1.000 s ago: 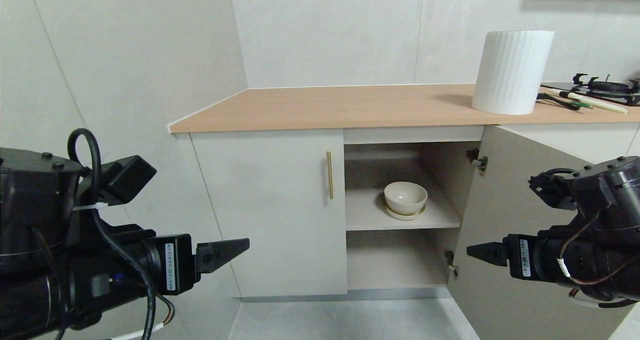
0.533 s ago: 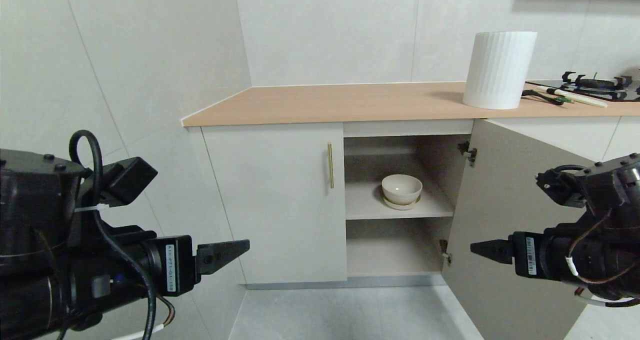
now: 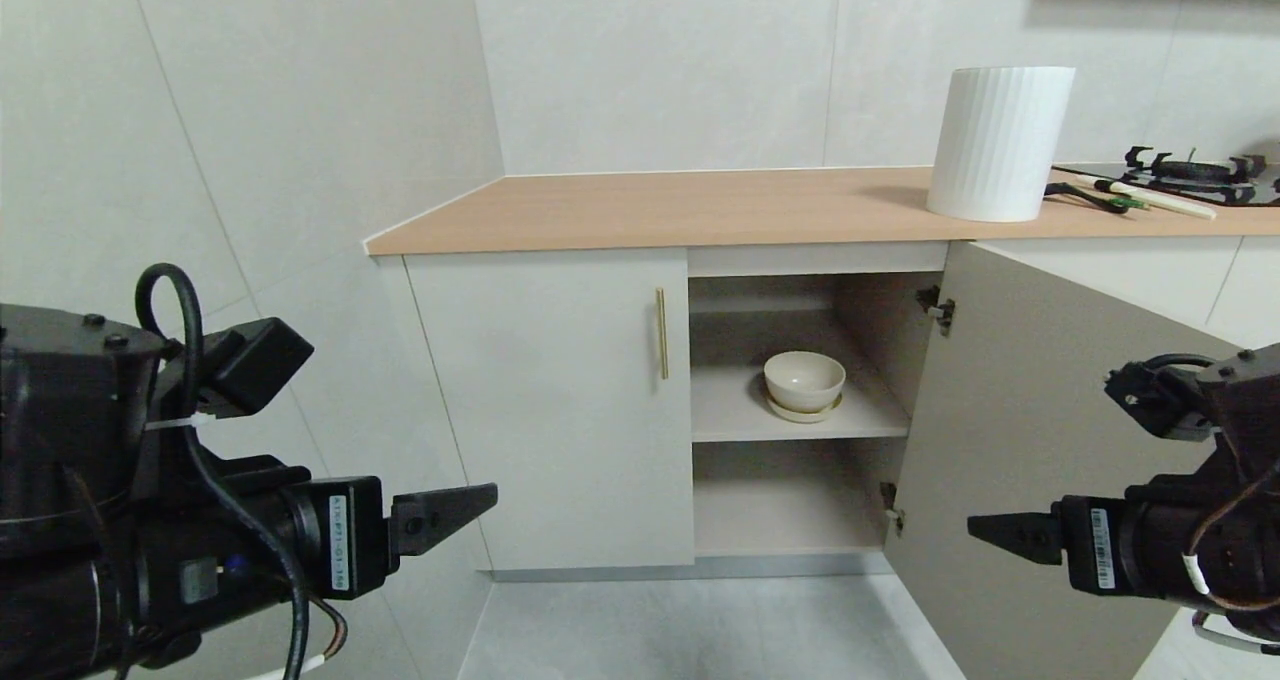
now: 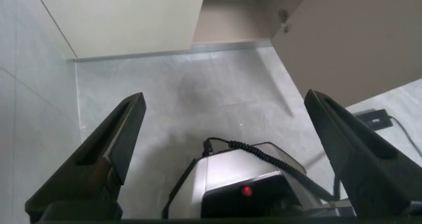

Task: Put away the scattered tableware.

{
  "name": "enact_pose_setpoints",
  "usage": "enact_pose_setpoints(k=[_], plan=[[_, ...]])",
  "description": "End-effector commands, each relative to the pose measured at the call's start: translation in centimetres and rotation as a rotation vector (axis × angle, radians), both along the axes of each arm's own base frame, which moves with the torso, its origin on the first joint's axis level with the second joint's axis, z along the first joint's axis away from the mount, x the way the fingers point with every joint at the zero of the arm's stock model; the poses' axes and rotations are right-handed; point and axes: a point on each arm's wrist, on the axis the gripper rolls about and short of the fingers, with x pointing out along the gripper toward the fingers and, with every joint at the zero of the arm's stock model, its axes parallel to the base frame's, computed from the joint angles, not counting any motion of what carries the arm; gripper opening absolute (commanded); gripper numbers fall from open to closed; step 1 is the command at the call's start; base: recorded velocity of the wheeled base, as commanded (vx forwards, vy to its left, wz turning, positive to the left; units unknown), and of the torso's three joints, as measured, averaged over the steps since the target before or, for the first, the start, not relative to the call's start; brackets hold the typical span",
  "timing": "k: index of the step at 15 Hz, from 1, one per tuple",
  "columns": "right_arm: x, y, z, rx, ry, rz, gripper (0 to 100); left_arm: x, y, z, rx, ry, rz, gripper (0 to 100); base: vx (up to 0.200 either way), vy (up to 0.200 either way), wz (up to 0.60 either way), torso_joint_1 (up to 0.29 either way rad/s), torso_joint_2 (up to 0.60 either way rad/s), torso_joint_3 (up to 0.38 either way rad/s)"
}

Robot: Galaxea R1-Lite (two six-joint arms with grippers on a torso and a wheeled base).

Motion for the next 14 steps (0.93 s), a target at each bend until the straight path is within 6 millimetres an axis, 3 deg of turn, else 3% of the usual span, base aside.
enact_pose_setpoints(k=[1,6,10,12,14], plan=[[-1.1,-1.5,1.0,-0.026,-0.025,-0.024,100,0.0,-0.1,-0.5,0.027,0.009,-0.006,100,0.000,-0.200,0.00,0.002,0.00,0.007],[-1.5,-2.3,1.4,-0.078,0.022,-0.038,100,0.0,0.0,-0.4,0.033,0.005,-0.006,100,0.000,-0.200,0.00,0.007,0.00,-0.001],[-2.0,-4.2,2.3,-0.141,0.058,-0.090,100,0.0,-0.1,-0.5,0.034,0.006,-0.008,100,0.000,-0.200,0.00,0.006,0.00,0.001],[-2.7,-4.6,3.2,-0.148,0.089,-0.093,100,0.0,-0.1,-0.5,0.034,0.006,-0.008,100,0.000,0.000,0.00,0.000,0.00,0.000],[-2.2,-6.0,3.3,-0.178,0.096,-0.175,100,0.0,-0.1,-0.5,0.033,0.005,-0.008,100,0.000,0.000,0.00,0.000,0.00,0.000]])
